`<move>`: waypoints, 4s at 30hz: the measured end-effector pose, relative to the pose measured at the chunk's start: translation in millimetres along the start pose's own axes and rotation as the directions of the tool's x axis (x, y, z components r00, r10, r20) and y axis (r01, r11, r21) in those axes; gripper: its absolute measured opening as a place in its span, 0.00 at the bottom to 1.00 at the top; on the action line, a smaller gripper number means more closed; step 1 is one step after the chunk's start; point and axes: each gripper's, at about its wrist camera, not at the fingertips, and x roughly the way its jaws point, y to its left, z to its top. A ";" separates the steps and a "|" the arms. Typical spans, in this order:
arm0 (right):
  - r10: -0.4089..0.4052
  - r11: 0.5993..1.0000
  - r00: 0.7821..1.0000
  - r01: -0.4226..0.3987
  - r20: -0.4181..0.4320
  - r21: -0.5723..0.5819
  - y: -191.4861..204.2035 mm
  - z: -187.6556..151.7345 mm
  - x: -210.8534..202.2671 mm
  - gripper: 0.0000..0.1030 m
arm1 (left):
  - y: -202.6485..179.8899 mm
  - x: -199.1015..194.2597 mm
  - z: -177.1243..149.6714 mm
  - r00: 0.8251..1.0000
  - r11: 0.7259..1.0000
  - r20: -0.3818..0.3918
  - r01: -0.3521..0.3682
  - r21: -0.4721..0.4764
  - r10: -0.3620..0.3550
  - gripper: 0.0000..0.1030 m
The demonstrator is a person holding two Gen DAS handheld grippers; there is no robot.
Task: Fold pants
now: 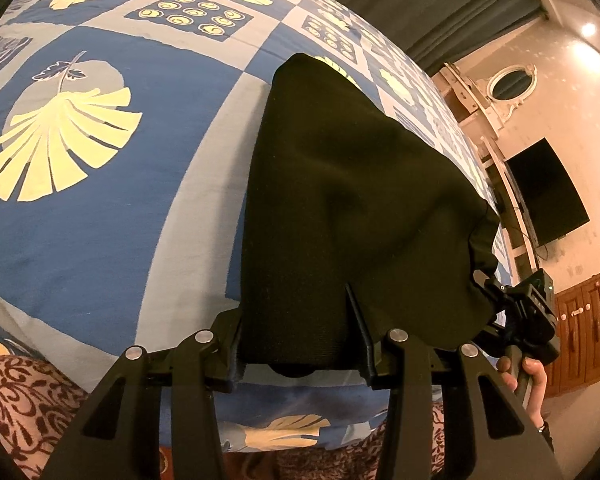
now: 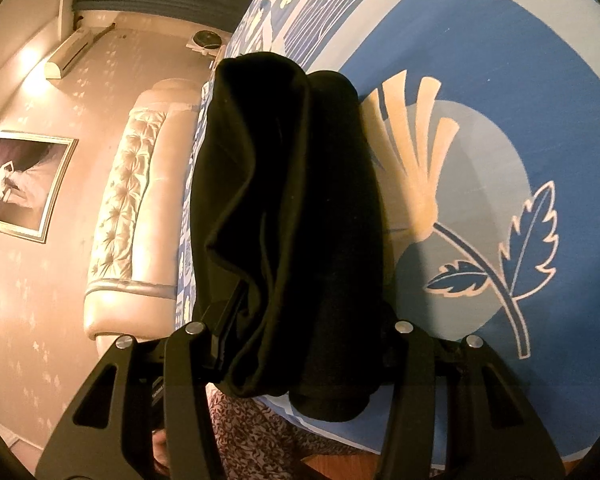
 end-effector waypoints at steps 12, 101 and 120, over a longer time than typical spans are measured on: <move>0.004 1.000 1.000 -0.004 -0.013 -0.005 5.3 0.8 7.0 0.46 | 2.5 -3.7 1.9 1.000 1.000 0.002 -0.004 -0.007 0.004 0.42; 0.083 0.993 0.995 -0.087 -0.058 -0.077 -11.4 56.6 12.1 0.33 | 17.2 58.0 95.0 0.986 0.949 -0.046 0.165 0.269 -0.158 0.35; 0.087 0.994 0.995 -0.090 -0.045 -0.062 -4.5 52.3 18.2 0.36 | 36.5 46.0 108.0 0.979 0.954 -0.042 0.204 0.219 -0.200 0.32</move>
